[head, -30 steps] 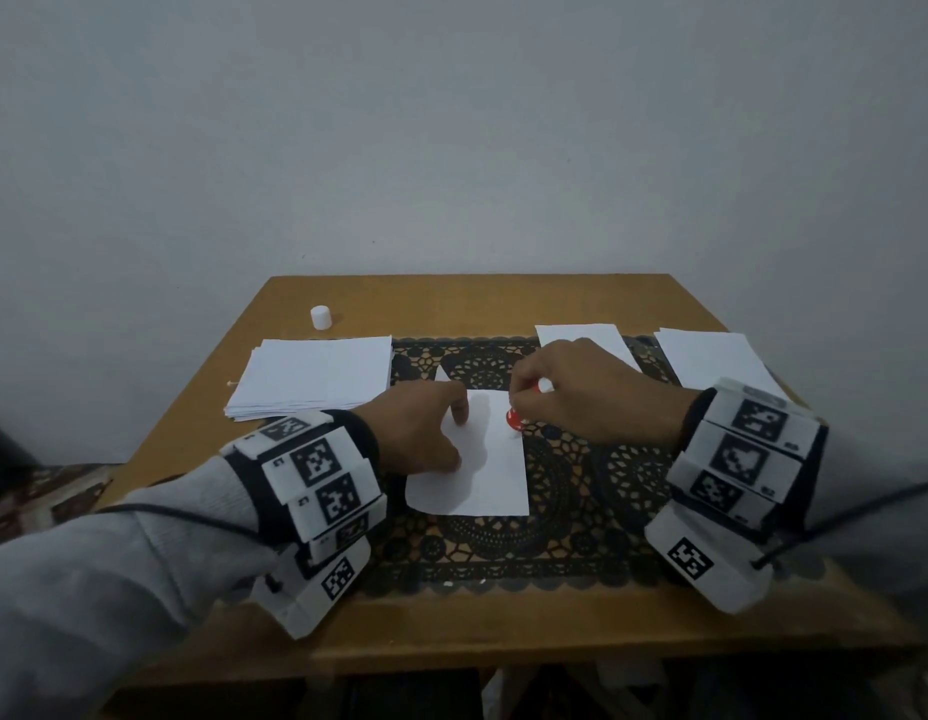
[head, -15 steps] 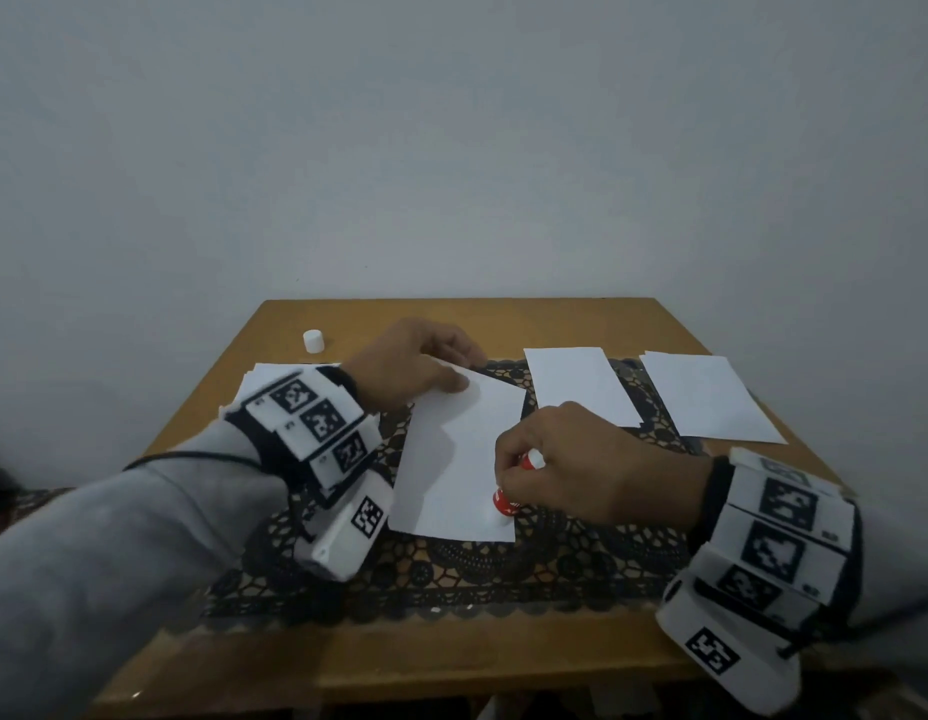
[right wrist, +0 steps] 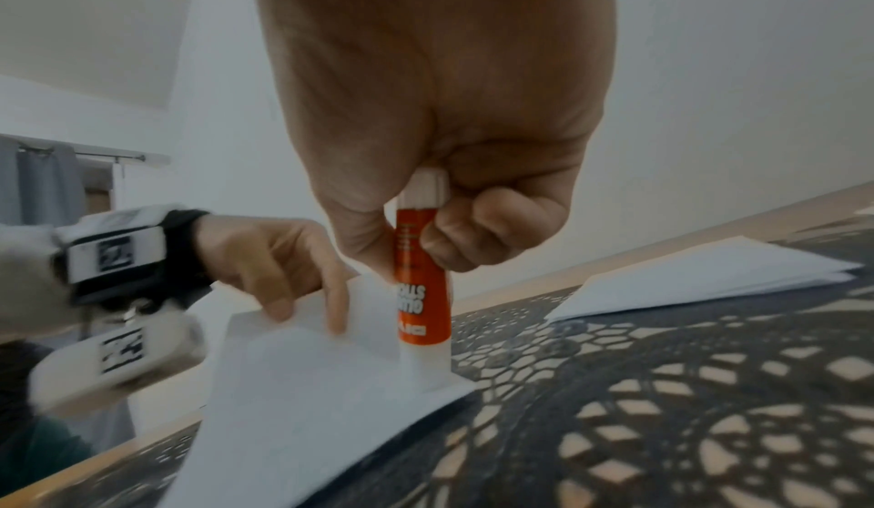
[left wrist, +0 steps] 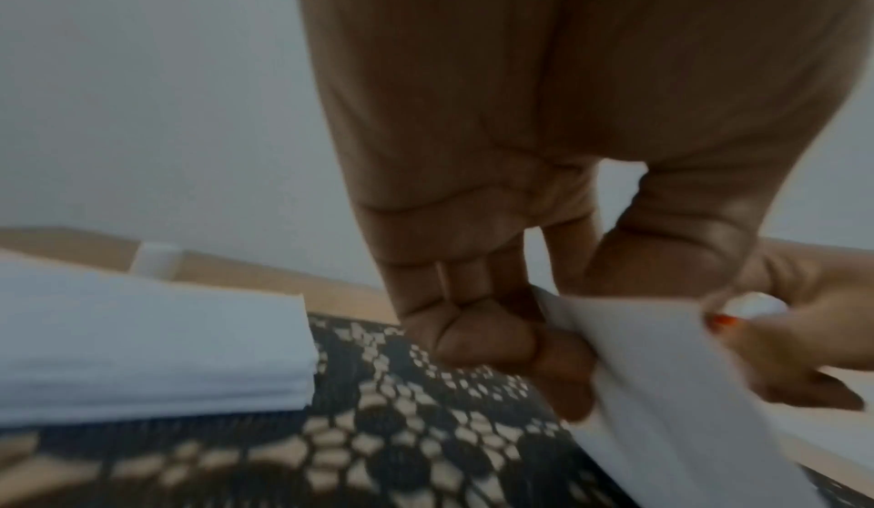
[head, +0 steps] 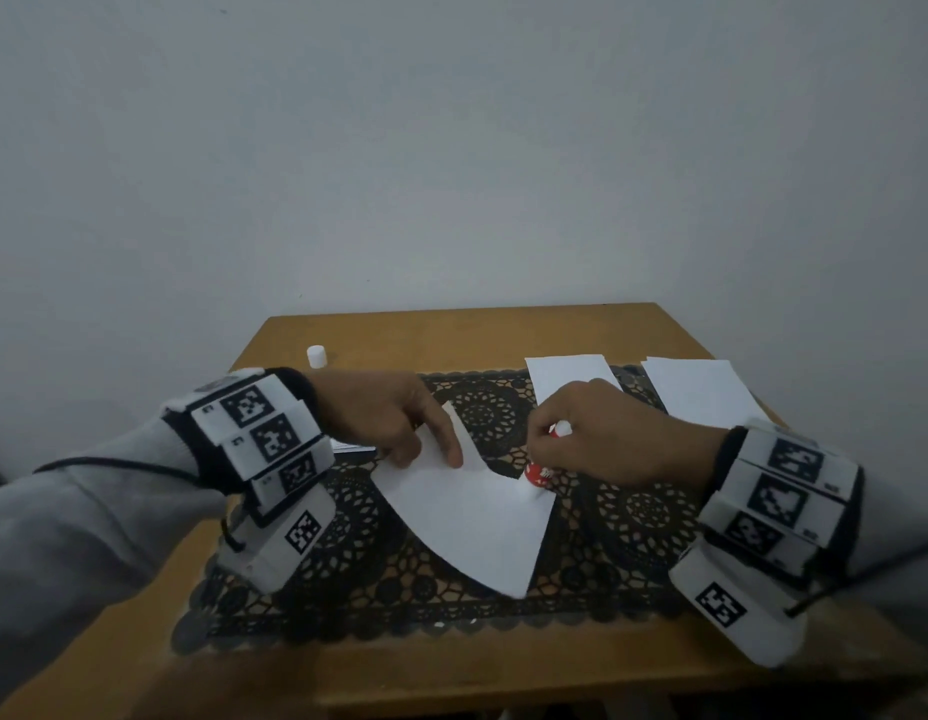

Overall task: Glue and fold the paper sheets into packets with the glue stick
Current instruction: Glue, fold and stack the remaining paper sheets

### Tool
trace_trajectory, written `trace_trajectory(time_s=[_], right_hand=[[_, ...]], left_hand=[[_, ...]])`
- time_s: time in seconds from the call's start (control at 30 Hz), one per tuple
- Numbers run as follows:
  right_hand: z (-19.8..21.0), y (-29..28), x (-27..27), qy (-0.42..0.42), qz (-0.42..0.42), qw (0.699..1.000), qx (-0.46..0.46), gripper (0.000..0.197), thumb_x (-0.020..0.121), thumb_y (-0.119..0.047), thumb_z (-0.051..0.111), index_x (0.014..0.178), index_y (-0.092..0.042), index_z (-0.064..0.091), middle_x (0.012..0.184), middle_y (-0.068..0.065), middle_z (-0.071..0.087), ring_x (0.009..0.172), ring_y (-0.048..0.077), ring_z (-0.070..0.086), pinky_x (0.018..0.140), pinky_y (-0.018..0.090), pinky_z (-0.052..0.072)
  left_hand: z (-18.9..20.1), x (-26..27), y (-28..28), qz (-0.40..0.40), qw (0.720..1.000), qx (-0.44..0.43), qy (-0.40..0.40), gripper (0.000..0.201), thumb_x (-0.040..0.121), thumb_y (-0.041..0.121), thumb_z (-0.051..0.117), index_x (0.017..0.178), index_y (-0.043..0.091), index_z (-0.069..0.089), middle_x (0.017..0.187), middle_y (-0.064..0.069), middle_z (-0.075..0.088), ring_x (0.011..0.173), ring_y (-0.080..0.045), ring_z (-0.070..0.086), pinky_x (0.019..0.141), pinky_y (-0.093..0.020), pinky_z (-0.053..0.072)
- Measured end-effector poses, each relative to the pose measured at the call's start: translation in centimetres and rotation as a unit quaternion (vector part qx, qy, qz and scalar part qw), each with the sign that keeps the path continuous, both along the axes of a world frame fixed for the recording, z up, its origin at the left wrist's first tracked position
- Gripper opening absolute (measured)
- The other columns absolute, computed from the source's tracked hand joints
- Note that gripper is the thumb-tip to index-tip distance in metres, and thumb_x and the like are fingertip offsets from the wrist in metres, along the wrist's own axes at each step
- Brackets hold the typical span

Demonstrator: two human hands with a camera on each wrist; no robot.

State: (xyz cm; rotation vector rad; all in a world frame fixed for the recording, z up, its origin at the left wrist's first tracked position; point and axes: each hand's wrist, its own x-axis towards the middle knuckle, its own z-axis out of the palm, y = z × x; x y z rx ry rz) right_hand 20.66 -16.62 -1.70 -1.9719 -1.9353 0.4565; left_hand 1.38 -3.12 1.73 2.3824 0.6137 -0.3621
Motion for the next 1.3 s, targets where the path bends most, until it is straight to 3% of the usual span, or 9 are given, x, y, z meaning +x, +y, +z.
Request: trace_trajectory(time_s=[0.13,0.2,0.37,0.47,0.63,0.77,0.9,1.13,1.3], right_hand=[[0.1,0.2,0.9,-0.008,-0.045,0.998,0.033,0.022,0.09,-0.026,0.059,0.078,-0.017,0.074,0.085,-0.011,0.071,0.082,0.009,0.063,0.077,0.027,0.05],[0.1,0.2,1.3,-0.008,-0.072,0.995,0.061,0.022,0.089,-0.028,0.058,0.078,-0.019,0.074,0.085,-0.012,0.07,0.082,0.011,0.064,0.079,0.032,0.052],[0.4,0.2,1.3,-0.026,-0.087,0.992,0.088,0.02,0.086,-0.029,0.058,0.077,-0.019,0.072,0.085,-0.008,0.07,0.08,0.009,0.061,0.078,0.039,0.052],[0.4,0.1,1.0,-0.025,-0.098,0.989,0.108,0.019,0.086,-0.029,0.059,0.076,-0.019,0.071,0.085,-0.008,0.069,0.078,0.012,0.062,0.073,0.039,0.053],[0.3,0.4,1.4,-0.023,-0.144,0.98,0.132,0.019,0.086,-0.033,0.06,0.076,-0.02,0.071,0.088,-0.007,0.068,0.078,0.01,0.059,0.072,0.037,0.052],[0.1,0.0,1.2,-0.034,-0.121,0.988,0.088,0.019,0.084,-0.03,0.06,0.077,-0.017,0.072,0.088,-0.007,0.069,0.08,0.014,0.063,0.078,0.04,0.054],[-0.5,-0.1,1.0,-0.045,-0.106,0.992,0.057,0.016,0.087,-0.031,0.061,0.082,-0.021,0.072,0.092,-0.009,0.068,0.083,0.013,0.064,0.081,0.037,0.053],[-0.9,-0.4,1.0,-0.015,-0.08,0.996,0.026,0.012,0.088,-0.028,0.064,0.084,-0.021,0.074,0.089,-0.012,0.069,0.086,0.008,0.061,0.073,0.02,0.045],[-0.6,-1.2,0.6,-0.02,-0.063,0.998,0.009,0.012,0.085,-0.027,0.065,0.083,-0.019,0.075,0.088,-0.009,0.071,0.085,0.01,0.062,0.08,0.033,0.054]], left_hand=[[-2.4,0.2,-0.9,0.046,0.996,0.054,-0.046,0.027,0.087,0.008,0.062,0.108,0.022,0.072,0.102,0.022,0.063,0.085,0.002,0.059,0.075,-0.007,0.045],[-3.7,0.3,-1.1,0.07,0.989,0.101,-0.081,0.018,0.086,0.017,0.067,0.102,0.024,0.072,0.102,0.017,0.06,0.079,0.005,0.053,0.067,-0.007,0.038],[-5.1,0.4,-1.5,0.111,0.983,0.112,-0.096,0.024,0.082,0.017,0.071,0.102,0.03,0.071,0.113,0.013,0.055,0.088,-0.005,0.046,0.071,-0.016,0.035],[-5.3,0.5,-1.8,0.098,0.987,0.105,-0.072,0.029,0.082,0.015,0.07,0.108,0.029,0.071,0.102,0.016,0.051,0.075,-0.002,0.042,0.058,-0.007,0.031],[-5.7,0.5,-2.1,0.106,0.984,0.123,-0.07,0.031,0.082,0.015,0.069,0.11,0.029,0.068,0.083,0.021,0.046,0.07,-0.003,0.046,0.052,-0.008,0.033],[-6.0,0.4,-1.9,0.092,0.987,0.118,-0.054,0.041,0.081,0.021,0.072,0.119,0.034,0.062,0.129,0.011,0.052,0.097,-0.007,0.047,0.076,-0.015,0.036],[-6.2,0.5,-1.8,0.084,0.988,0.124,-0.039,0.05,0.08,0.023,0.073,0.125,0.036,0.057,0.141,0.009,0.046,0.124,-0.014,0.044,0.099,-0.026,0.038],[-6.2,0.6,-2.0,0.088,0.988,0.126,-0.029,0.05,0.081,0.023,0.072,0.126,0.037,0.054,0.143,0.007,0.044,0.126,-0.016,0.042,0.103,-0.029,0.037],[-6.1,0.7,-2.3,0.094,0.987,0.127,-0.026,0.049,0.081,0.022,0.072,0.125,0.035,0.055,0.141,0.005,0.045,0.125,-0.018,0.043,0.1,-0.029,0.038]])
